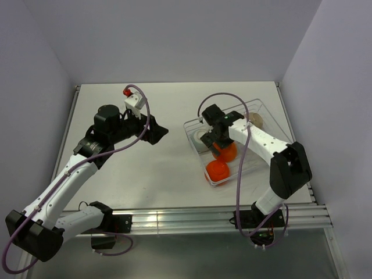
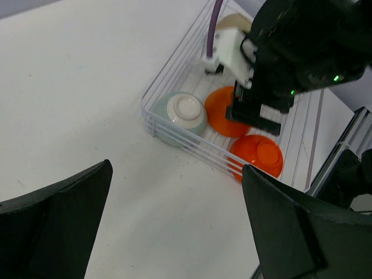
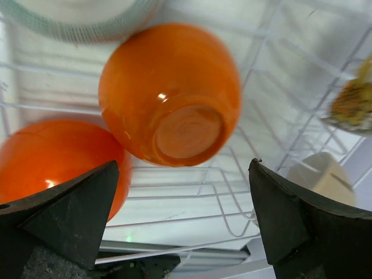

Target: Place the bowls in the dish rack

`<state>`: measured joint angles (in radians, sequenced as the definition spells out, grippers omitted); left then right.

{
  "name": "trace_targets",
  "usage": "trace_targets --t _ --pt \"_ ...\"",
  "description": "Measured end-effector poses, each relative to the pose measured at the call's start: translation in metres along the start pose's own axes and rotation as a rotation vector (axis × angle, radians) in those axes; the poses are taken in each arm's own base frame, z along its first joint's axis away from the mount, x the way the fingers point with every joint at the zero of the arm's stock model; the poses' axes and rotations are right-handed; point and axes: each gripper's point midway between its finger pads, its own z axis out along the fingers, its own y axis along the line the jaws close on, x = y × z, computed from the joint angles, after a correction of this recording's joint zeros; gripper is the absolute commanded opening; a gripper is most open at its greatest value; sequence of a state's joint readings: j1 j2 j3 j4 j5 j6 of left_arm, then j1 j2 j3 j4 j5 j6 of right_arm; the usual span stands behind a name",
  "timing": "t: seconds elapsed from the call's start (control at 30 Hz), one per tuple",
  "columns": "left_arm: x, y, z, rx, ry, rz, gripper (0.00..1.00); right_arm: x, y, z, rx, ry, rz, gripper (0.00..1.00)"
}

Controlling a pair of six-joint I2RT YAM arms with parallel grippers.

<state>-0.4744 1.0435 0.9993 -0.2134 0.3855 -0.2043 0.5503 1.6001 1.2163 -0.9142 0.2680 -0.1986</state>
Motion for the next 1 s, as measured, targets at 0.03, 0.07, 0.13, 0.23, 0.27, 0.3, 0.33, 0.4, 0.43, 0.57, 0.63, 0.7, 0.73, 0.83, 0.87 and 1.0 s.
trace_targets --t 0.03,0.07,0.13,0.23,0.27,0.3,0.33,0.4,0.43,0.57,0.63,0.7,0.73,0.83,0.87,1.0 --pt "0.001 0.001 -0.001 -0.004 0.011 -0.006 0.99 -0.008 -0.004 -0.007 -0.001 -0.03 0.016 1.0" --pt "0.002 0.002 -0.001 -0.009 0.028 -0.015 1.0 -0.015 -0.009 -0.014 -0.003 -0.062 0.032 1.0" --pt "0.0 0.006 0.001 -0.019 0.06 -0.037 0.99 -0.026 -0.021 -0.03 -0.004 -0.124 0.069 1.0" --pt "-0.01 0.022 0.008 -0.051 0.119 -0.094 0.99 -0.04 -0.042 -0.058 -0.028 -0.226 0.14 1.0" --pt "-0.012 0.03 0.011 -0.07 0.151 -0.122 1.0 -0.044 -0.051 -0.069 -0.043 -0.263 0.168 1.0" --pt "-0.013 0.039 0.014 -0.089 0.172 -0.143 1.0 -0.047 -0.061 -0.079 -0.047 -0.299 0.197 1.0" --pt "-0.014 0.048 0.017 -0.107 0.19 -0.16 1.0 -0.048 -0.069 -0.088 -0.059 -0.328 0.225 1.0" --pt "-0.008 0.063 0.018 -0.136 0.226 -0.197 0.99 -0.05 -0.087 -0.107 -0.09 -0.402 0.287 1.0" --pt "-0.004 0.068 0.015 -0.146 0.242 -0.216 0.99 -0.05 -0.096 -0.117 -0.102 -0.439 0.316 1.0" --pt "0.002 0.088 0.0 -0.174 0.286 -0.263 1.0 -0.033 -0.122 -0.139 -0.146 -0.528 0.433 1.0" --pt "-0.008 0.103 -0.004 -0.2 0.281 -0.252 0.99 -0.019 -0.13 -0.139 -0.167 -0.54 0.488 1.0" --pt "-0.016 0.121 -0.006 -0.23 0.273 -0.237 0.99 -0.005 -0.132 -0.132 -0.197 -0.535 0.537 1.0" --pt "-0.016 0.13 -0.007 -0.244 0.274 -0.234 0.99 0.004 -0.132 -0.126 -0.214 -0.522 0.569 1.0" --pt "-0.004 0.154 -0.014 -0.293 0.292 -0.254 0.99 0.027 -0.131 -0.102 -0.262 -0.475 0.657 1.0" --pt "0.006 0.161 -0.018 -0.312 0.305 -0.27 0.99 0.032 -0.129 -0.095 -0.274 -0.459 0.676 1.0" --pt "0.048 0.175 -0.035 -0.385 0.378 -0.312 1.0 0.037 -0.114 -0.084 -0.345 -0.439 0.697 1.0"
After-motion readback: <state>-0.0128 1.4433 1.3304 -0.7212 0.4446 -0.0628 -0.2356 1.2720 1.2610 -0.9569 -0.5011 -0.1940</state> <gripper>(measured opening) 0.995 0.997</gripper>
